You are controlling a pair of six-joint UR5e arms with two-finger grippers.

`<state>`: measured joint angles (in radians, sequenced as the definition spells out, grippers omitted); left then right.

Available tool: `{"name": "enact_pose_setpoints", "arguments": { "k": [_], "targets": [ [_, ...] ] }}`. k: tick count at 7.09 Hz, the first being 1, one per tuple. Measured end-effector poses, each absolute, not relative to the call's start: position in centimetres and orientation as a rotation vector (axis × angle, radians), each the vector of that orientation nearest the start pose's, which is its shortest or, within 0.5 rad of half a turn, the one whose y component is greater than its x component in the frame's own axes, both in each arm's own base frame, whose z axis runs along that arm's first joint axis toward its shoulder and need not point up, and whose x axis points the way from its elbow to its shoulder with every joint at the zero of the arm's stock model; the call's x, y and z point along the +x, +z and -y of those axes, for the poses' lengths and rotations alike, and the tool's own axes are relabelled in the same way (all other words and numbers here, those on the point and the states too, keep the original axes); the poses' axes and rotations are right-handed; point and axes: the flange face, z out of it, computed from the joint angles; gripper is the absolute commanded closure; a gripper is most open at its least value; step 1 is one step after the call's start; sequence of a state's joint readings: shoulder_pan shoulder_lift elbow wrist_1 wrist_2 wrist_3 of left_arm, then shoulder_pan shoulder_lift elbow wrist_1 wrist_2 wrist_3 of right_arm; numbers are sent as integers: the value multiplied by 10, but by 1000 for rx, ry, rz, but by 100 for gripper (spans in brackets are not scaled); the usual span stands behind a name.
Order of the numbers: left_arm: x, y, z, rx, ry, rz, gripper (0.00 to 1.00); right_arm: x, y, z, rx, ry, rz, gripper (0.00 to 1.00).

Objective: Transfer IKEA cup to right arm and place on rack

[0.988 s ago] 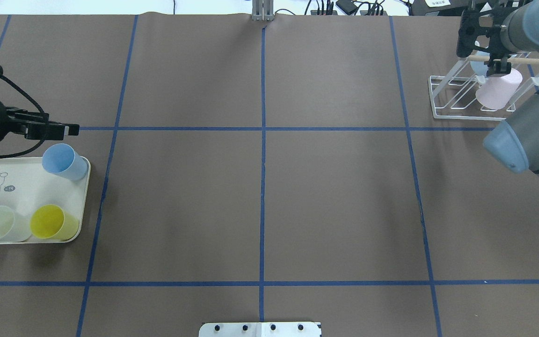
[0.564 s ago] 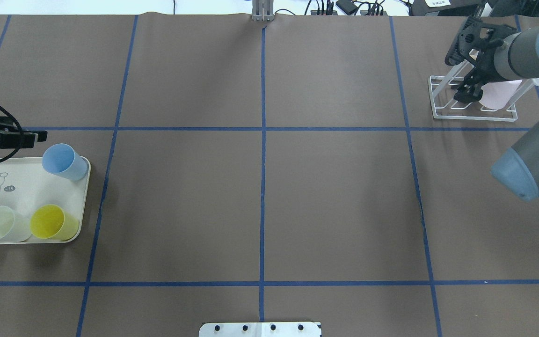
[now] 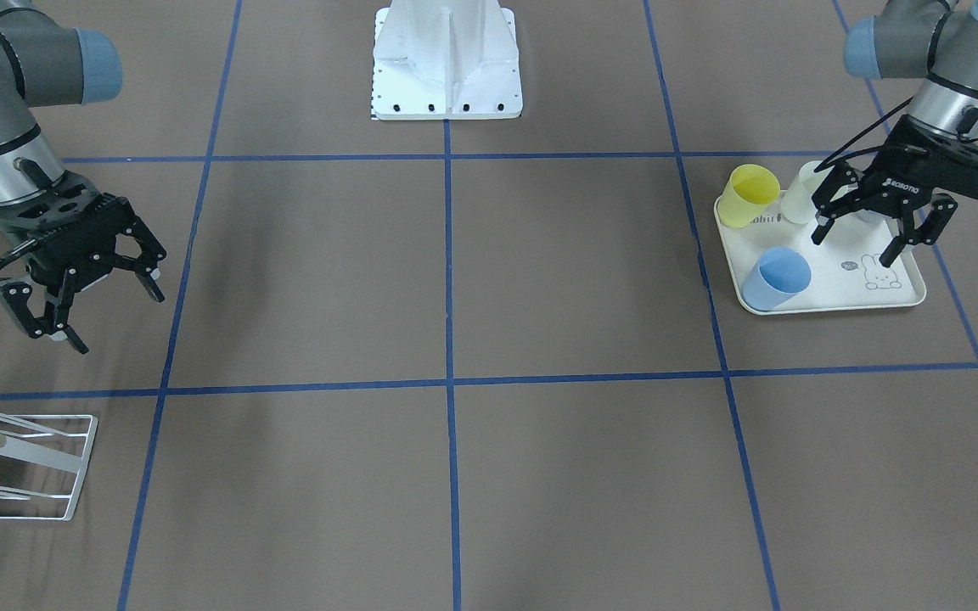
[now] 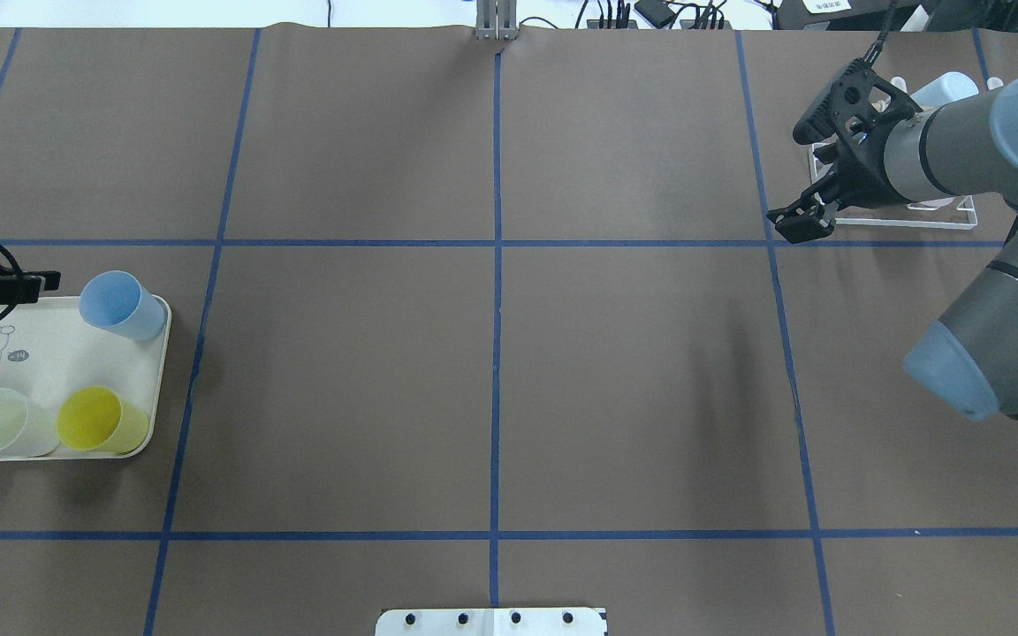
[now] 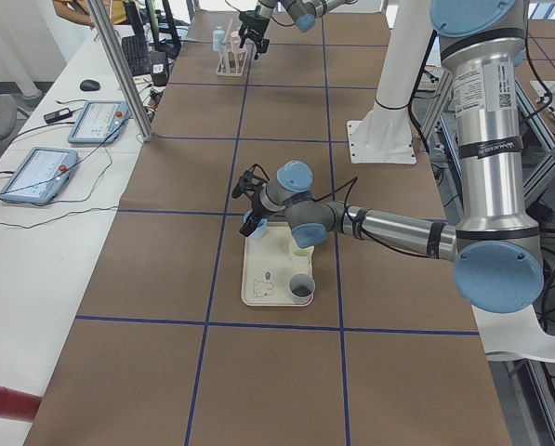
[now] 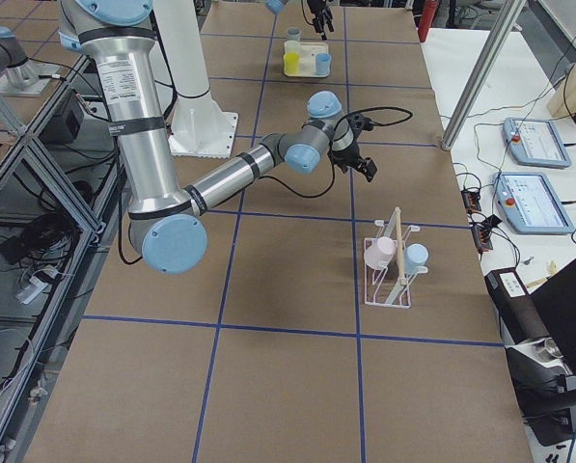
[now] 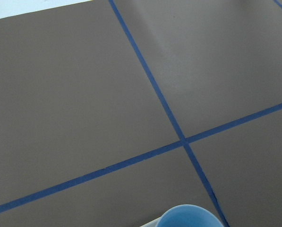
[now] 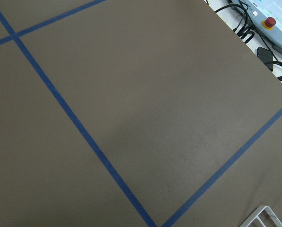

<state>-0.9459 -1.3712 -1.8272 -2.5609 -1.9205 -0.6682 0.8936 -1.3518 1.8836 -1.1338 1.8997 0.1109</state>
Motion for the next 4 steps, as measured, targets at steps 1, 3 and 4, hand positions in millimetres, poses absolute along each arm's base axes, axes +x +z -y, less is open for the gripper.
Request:
{"name": "enact_pose_setpoints", "arguments": {
  "k": [1, 3, 4],
  "targets": [
    [163, 537, 393, 644, 170, -859, 0, -277, 349, 501, 782, -675, 669, 1],
    [138, 566, 353, 661, 214, -846, 0, -278, 351, 498, 777, -677, 671, 1],
    [136, 574, 339, 656, 243, -847, 0, -279, 352, 498, 775, -678, 672, 1]
  ]
}}
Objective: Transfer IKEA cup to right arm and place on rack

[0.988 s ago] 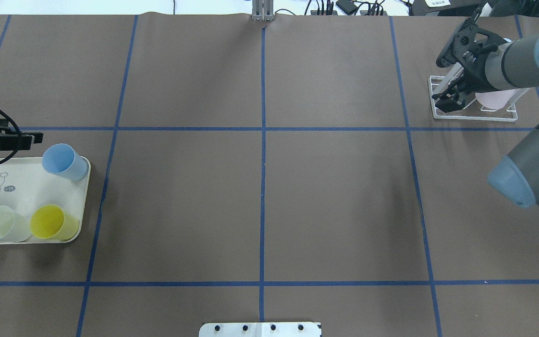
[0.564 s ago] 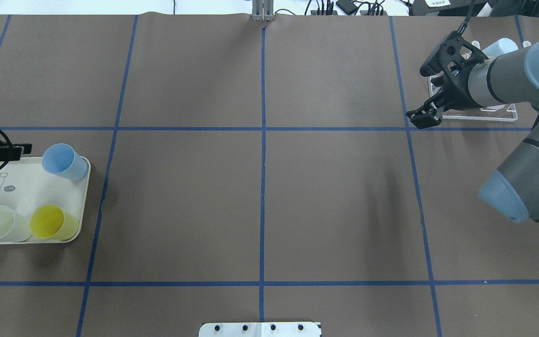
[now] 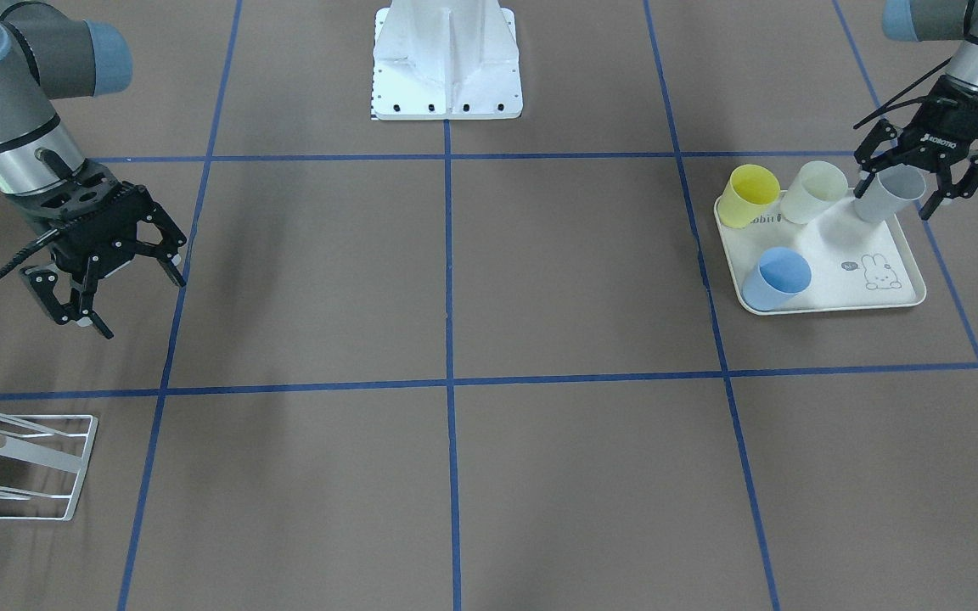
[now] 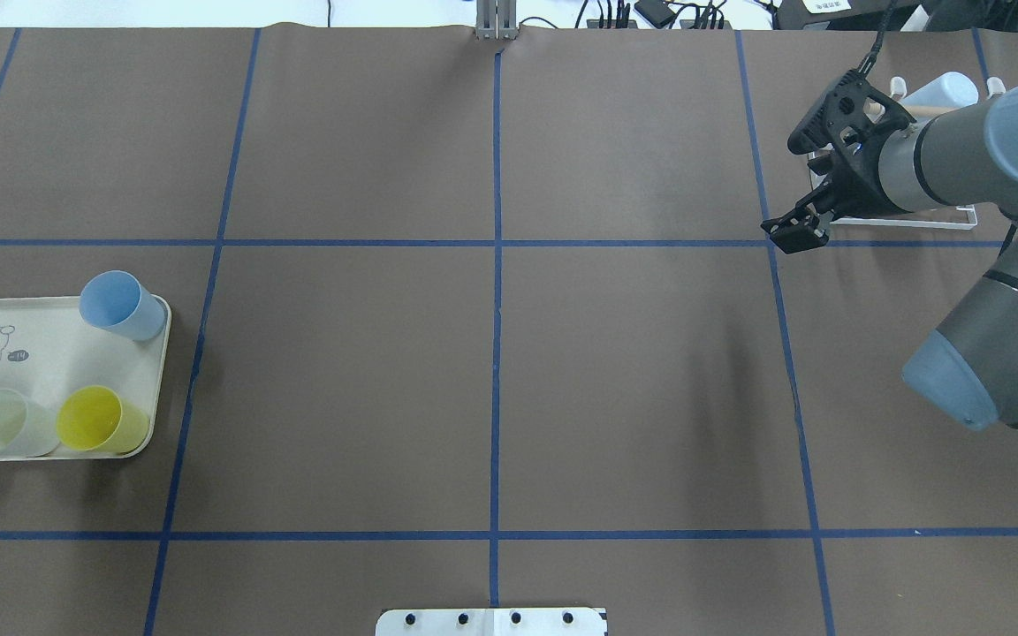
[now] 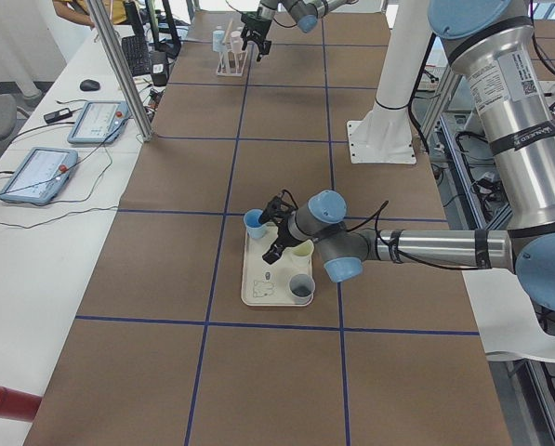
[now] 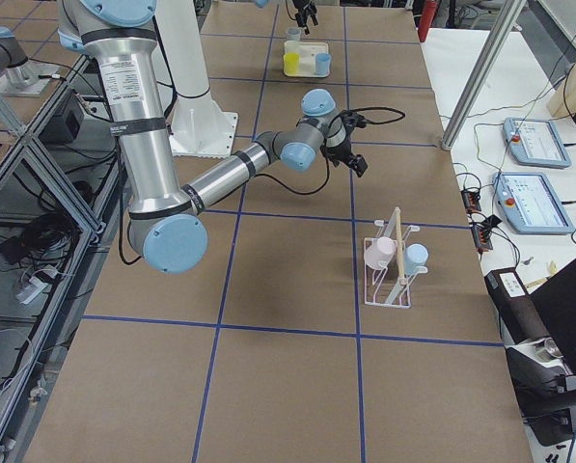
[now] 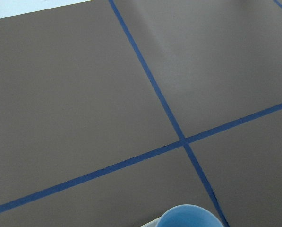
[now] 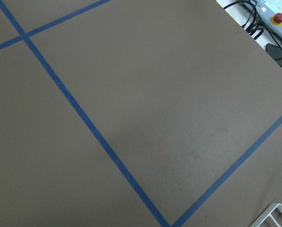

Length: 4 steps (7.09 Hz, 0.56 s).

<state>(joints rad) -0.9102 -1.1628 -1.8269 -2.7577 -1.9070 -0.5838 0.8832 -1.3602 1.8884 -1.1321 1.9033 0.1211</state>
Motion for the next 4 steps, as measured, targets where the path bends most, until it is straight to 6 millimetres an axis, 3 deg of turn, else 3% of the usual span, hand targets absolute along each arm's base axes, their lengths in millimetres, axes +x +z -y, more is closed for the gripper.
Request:
{"name": "enact_pose_setpoints", "arguments": {
  "k": [2, 3, 4],
  "targets": [
    [156, 581, 319, 606, 295, -876, 0, -279, 354, 498, 772, -678, 670, 1],
    [168, 582, 312, 581, 317, -891, 10, -279, 355, 498, 771, -679, 668, 1],
    [175, 584, 308, 565, 331, -897, 33, -279, 356, 498, 769, -679, 666, 1]
  ]
}}
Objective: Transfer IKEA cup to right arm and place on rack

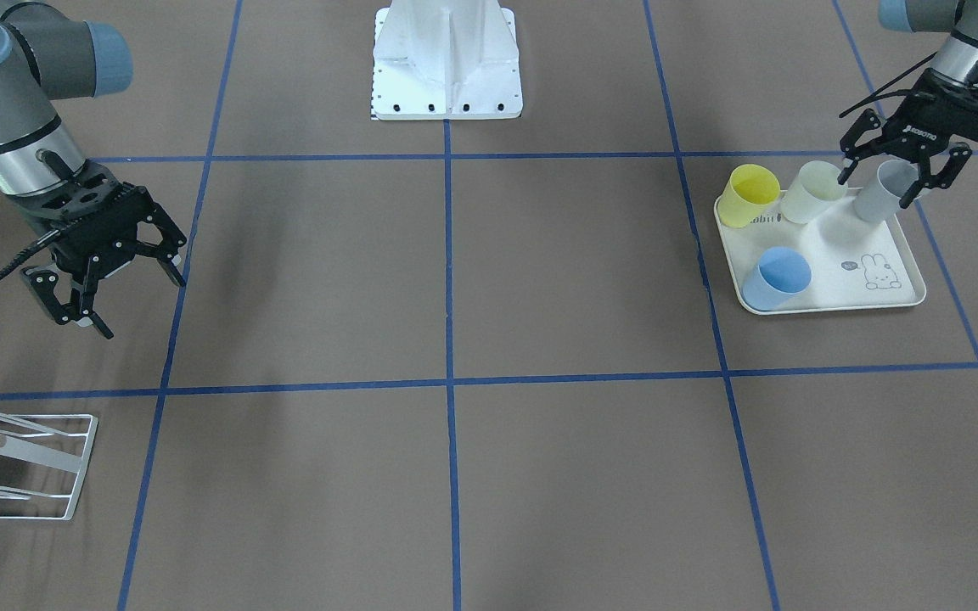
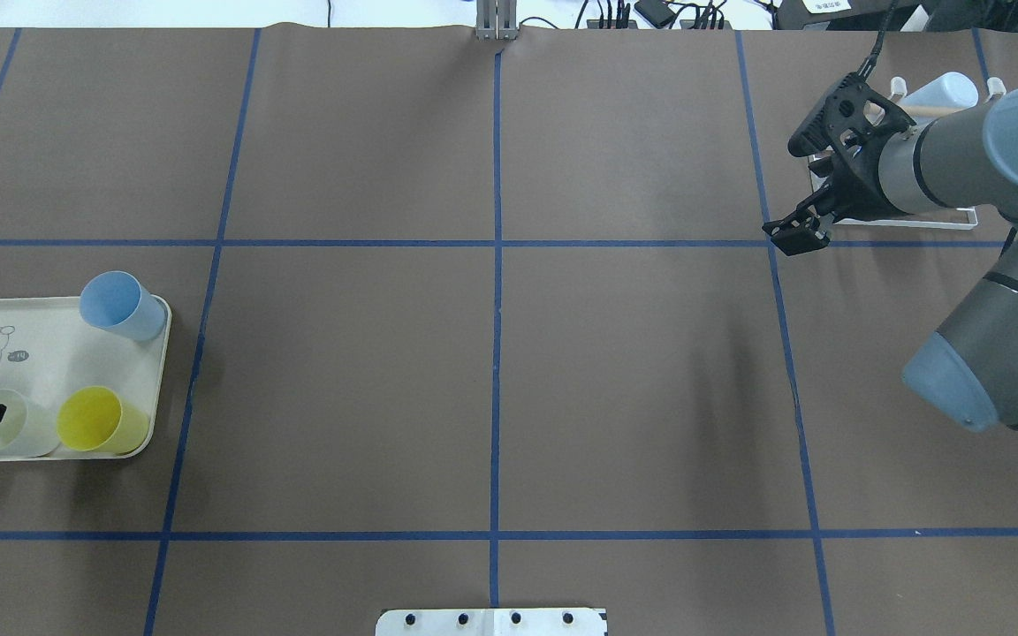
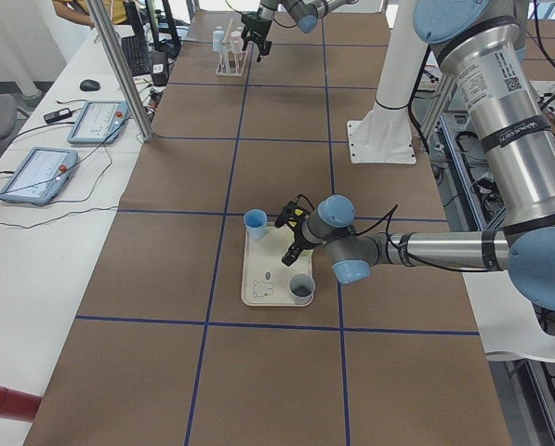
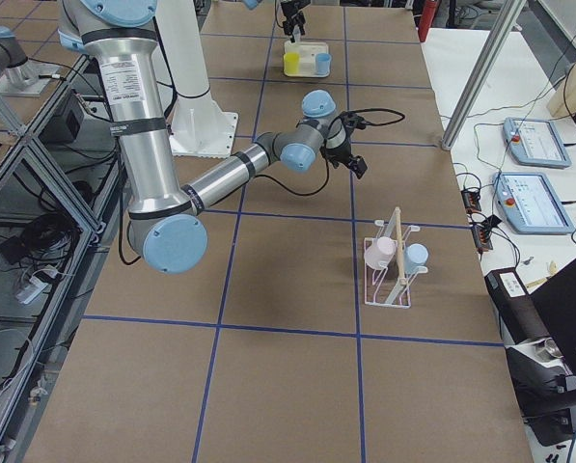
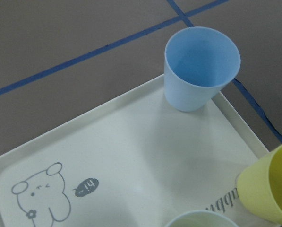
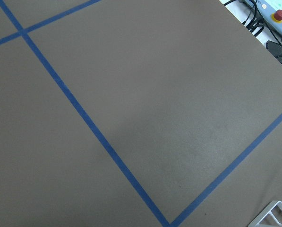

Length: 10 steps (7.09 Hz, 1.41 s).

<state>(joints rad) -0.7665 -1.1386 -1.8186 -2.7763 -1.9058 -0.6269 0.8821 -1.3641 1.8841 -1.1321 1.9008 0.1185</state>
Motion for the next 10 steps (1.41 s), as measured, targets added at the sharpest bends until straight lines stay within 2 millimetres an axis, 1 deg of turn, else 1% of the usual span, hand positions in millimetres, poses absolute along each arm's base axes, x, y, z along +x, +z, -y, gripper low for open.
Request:
{"name": "enact_pose_setpoints", "arguments": {
  "k": [1, 4, 8, 9, 10],
  "targets": [
    [178, 588, 306, 554, 338, -897, 52, -279, 358, 498, 768, -680, 664, 1],
    [179, 594, 304, 548, 341, -898, 100, -279, 359, 497, 766, -679, 662, 1],
    [172, 592, 305, 562, 332, -910, 100, -281, 359, 496, 765, -682, 664, 1],
    [165, 588, 309, 566, 318, -916, 100, -282, 358, 496, 765, -685, 666, 1],
    [147, 580, 318, 570, 286, -931, 100, -286, 357, 494, 771, -691, 672, 1]
  ]
}}
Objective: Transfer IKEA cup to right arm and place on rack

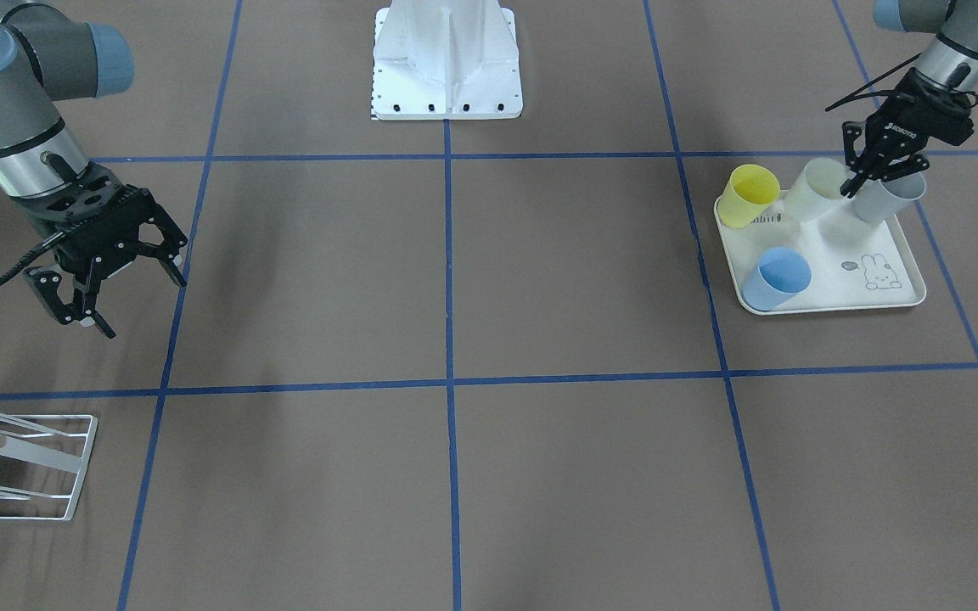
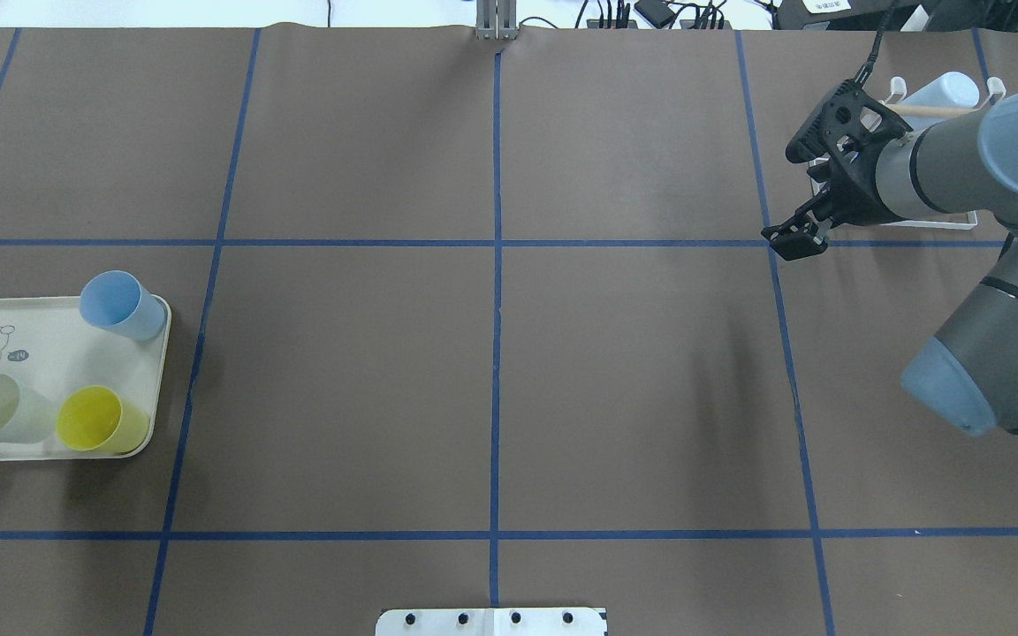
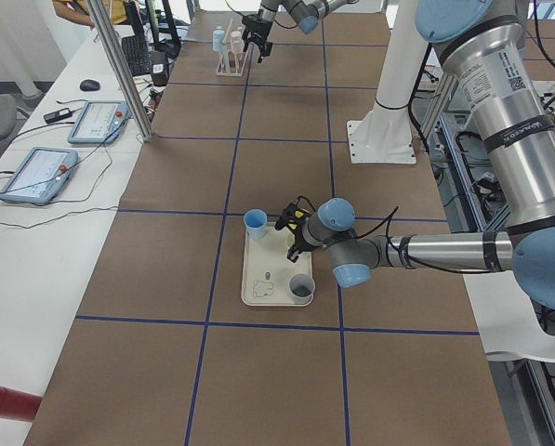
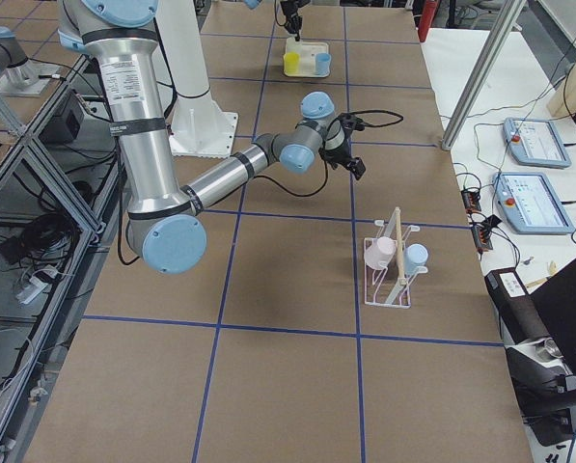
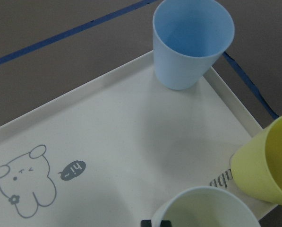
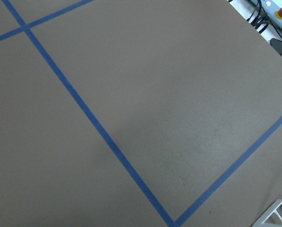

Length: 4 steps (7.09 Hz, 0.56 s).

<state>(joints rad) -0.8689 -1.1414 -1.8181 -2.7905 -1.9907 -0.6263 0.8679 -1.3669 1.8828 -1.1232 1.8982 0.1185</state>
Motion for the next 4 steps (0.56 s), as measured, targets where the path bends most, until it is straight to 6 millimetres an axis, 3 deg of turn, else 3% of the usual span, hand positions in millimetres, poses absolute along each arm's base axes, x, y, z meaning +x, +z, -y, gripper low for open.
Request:
{"name": "enact_pose_setpoints", "arguments": {
  "k": [1, 2, 4],
  "targets": [
    [125, 562, 332, 579, 238, -949, 100, -292, 354, 490, 786, -703, 685, 1],
    [112, 530, 345, 588, 208, -969, 100, -301, 350, 484, 805, -711, 709, 1],
    [114, 453, 355, 535, 156, -1098, 100, -325, 334, 465, 853, -694, 803, 1]
  ]
}}
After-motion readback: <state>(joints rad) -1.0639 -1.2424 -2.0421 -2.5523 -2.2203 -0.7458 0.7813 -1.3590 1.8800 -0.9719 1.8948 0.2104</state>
